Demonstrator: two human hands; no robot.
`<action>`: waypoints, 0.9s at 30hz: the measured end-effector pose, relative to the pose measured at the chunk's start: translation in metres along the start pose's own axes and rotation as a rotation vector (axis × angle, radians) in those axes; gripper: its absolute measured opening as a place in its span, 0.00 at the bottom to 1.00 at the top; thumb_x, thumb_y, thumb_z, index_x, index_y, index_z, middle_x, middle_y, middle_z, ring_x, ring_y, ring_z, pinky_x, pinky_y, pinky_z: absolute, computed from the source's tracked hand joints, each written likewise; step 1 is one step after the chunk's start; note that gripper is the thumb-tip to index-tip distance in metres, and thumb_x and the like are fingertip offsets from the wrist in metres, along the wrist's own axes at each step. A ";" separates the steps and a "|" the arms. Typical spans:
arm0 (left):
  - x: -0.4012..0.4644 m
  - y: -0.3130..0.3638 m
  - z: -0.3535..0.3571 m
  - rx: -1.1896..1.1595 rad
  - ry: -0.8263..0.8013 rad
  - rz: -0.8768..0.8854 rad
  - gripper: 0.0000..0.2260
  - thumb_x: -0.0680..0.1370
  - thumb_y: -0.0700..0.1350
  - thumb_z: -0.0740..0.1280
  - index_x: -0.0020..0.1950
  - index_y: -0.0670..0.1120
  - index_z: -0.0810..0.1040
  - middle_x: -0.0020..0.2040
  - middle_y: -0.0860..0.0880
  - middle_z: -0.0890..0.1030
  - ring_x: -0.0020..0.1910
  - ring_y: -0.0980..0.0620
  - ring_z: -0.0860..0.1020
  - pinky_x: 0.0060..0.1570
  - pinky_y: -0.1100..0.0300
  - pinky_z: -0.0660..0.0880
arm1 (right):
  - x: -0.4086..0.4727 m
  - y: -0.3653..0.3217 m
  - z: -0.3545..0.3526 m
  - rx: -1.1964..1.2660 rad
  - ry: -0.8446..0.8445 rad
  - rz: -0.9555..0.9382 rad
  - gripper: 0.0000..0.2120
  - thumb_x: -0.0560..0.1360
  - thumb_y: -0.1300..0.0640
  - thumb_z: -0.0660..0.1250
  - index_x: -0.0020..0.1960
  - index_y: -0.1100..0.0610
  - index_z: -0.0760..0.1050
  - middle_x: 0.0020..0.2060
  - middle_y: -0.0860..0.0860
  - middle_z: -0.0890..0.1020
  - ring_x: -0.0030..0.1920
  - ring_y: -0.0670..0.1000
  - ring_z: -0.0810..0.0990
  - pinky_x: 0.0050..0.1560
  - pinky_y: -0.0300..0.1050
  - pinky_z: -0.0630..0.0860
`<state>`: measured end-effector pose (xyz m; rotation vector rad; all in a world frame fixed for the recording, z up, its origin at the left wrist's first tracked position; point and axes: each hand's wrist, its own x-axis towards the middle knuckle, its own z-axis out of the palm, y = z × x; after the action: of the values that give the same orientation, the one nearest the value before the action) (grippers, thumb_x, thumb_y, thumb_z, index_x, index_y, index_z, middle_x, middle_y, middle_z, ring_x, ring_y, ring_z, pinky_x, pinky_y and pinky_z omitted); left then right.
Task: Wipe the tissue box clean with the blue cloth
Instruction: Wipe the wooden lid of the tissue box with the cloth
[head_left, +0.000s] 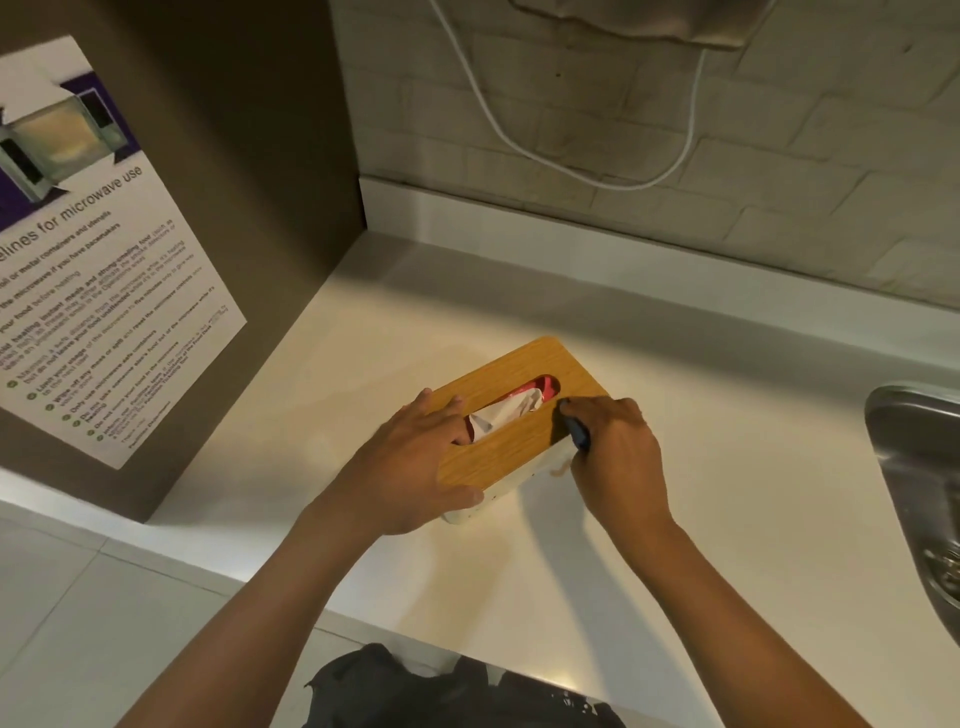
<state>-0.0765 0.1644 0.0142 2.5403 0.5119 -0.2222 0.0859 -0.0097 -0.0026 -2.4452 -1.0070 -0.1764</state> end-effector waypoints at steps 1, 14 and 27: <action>0.001 0.001 -0.001 0.021 -0.015 -0.002 0.23 0.74 0.64 0.71 0.64 0.56 0.70 0.82 0.59 0.53 0.82 0.52 0.44 0.76 0.47 0.58 | -0.001 0.001 -0.001 0.012 -0.004 -0.006 0.10 0.73 0.67 0.70 0.50 0.55 0.83 0.45 0.53 0.84 0.44 0.54 0.79 0.43 0.38 0.72; 0.006 -0.003 0.001 0.065 -0.077 -0.055 0.36 0.73 0.68 0.68 0.75 0.55 0.62 0.83 0.57 0.49 0.82 0.53 0.41 0.75 0.45 0.63 | 0.011 -0.004 0.008 0.026 0.012 0.034 0.08 0.76 0.63 0.67 0.51 0.54 0.82 0.46 0.53 0.82 0.48 0.54 0.78 0.46 0.39 0.72; 0.003 -0.020 0.000 0.153 0.034 0.248 0.36 0.71 0.70 0.69 0.75 0.57 0.66 0.81 0.61 0.52 0.80 0.58 0.44 0.77 0.51 0.57 | -0.066 0.005 -0.034 1.137 0.034 0.636 0.24 0.78 0.74 0.57 0.55 0.50 0.83 0.35 0.66 0.77 0.29 0.60 0.73 0.27 0.48 0.66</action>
<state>-0.0824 0.1813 0.0039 2.7303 0.1944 -0.1315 0.0440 -0.0705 0.0055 -1.5436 -0.1310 0.4507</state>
